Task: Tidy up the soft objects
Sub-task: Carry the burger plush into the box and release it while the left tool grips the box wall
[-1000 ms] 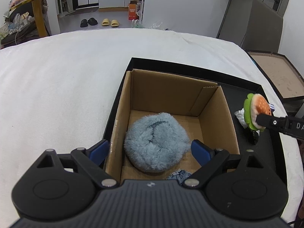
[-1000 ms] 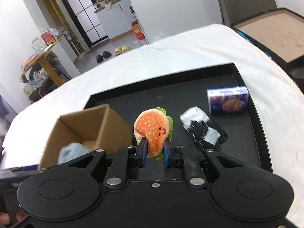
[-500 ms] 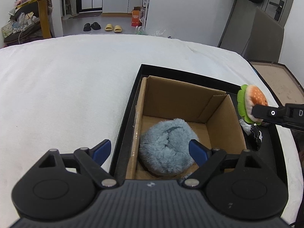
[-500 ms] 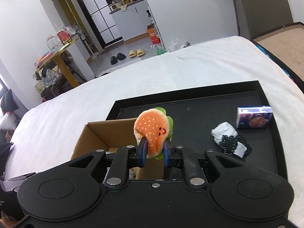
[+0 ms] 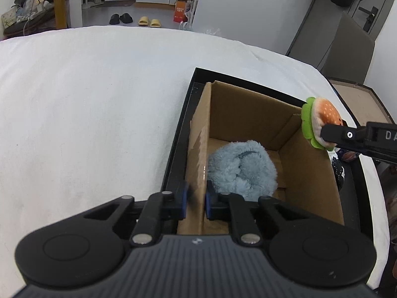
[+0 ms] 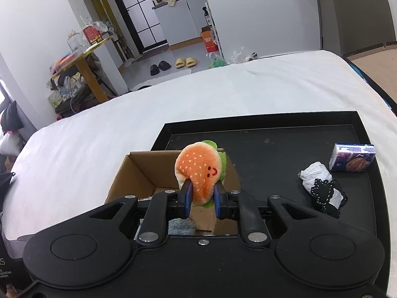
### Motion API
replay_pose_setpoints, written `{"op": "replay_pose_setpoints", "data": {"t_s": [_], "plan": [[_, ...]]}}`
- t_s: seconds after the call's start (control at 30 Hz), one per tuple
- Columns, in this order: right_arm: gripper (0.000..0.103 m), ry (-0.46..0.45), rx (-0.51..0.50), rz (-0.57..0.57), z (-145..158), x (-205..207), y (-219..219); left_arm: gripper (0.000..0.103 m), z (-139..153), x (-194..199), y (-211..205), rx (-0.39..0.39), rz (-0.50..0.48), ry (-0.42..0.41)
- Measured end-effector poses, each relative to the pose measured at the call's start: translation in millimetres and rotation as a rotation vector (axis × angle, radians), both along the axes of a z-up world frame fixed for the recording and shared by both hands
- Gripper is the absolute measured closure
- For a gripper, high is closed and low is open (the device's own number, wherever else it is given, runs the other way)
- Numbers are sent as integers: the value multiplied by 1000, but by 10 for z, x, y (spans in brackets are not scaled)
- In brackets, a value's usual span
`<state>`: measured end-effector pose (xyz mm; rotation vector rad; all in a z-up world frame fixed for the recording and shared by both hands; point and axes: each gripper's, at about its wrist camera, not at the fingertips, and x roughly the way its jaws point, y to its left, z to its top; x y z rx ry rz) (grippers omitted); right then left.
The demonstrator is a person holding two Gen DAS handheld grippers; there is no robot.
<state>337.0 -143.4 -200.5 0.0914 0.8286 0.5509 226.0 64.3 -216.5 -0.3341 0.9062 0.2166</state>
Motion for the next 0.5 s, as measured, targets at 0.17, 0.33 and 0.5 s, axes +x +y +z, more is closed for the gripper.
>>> {"op": "replay_pose_setpoints", "data": {"t_s": [0.17, 0.33, 0.5], "plan": [[85, -6, -9, 14, -1, -5, 128, 90, -13, -43, 75, -7, -2, -10], [84, -4, -15, 31, -15, 1, 244, 90, -10, -55, 143, -8, 11, -14], [74, 1, -28, 56, -67, 12, 347, 91, -4, -70, 189, -4, 27, -25]]}}
